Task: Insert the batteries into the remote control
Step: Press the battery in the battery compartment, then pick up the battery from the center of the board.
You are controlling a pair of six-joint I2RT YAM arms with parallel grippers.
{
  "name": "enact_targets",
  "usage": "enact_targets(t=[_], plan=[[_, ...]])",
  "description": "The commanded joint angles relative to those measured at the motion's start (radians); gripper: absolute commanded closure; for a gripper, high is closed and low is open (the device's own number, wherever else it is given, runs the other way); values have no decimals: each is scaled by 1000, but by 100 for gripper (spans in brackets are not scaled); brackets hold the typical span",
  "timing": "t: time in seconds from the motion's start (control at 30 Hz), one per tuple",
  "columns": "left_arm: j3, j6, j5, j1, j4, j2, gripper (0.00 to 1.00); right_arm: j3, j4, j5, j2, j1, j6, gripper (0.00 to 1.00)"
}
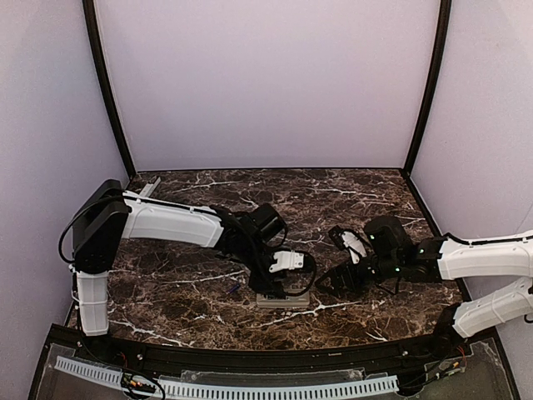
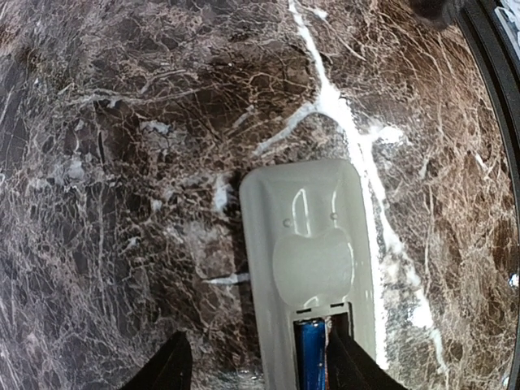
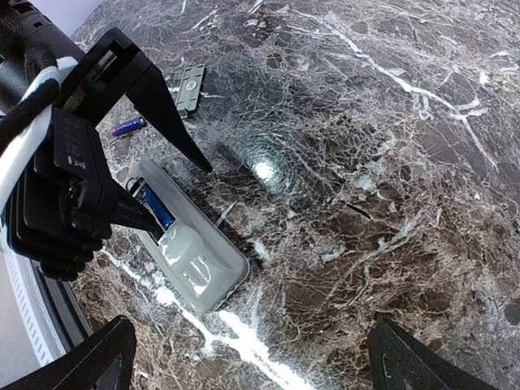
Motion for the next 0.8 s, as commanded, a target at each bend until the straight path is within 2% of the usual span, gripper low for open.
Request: enact_targets(t=[0.0,0.13,0.2,0.27,0.3,0.37,0.5,0.63,0.77], plan=[[22,-65,13,21,-15,-52,43,9,-7,-4,-13,-11,-12,1],[-37,-170,-37,51,16,-140,37,27,-5,23,-47,-11,-24,1],[-94,-244,-91,59,39,-201,30,34,-4,59,-76,-11,-26,1],[-157,-313,-141,67,68,-264,22,35,0,115,-116,-11,-13,1],[-200,-339,-180,75,90,-307,8,34,1,136,-133,-11,-13,1],[-248,-431,-236,89,103,-356,2,31,6,173,-163,-11,-16,1],[-242,-566,-279,115,-37,-347,1,33,3,183,-183,-16,-39,1],[-219,-622,-225,121,-181,-309,2,39,3,134,-159,-17,-56,1],[-278,-680,-221,122,-186,-340,2,49,7,95,-121,-17,-63,1]])
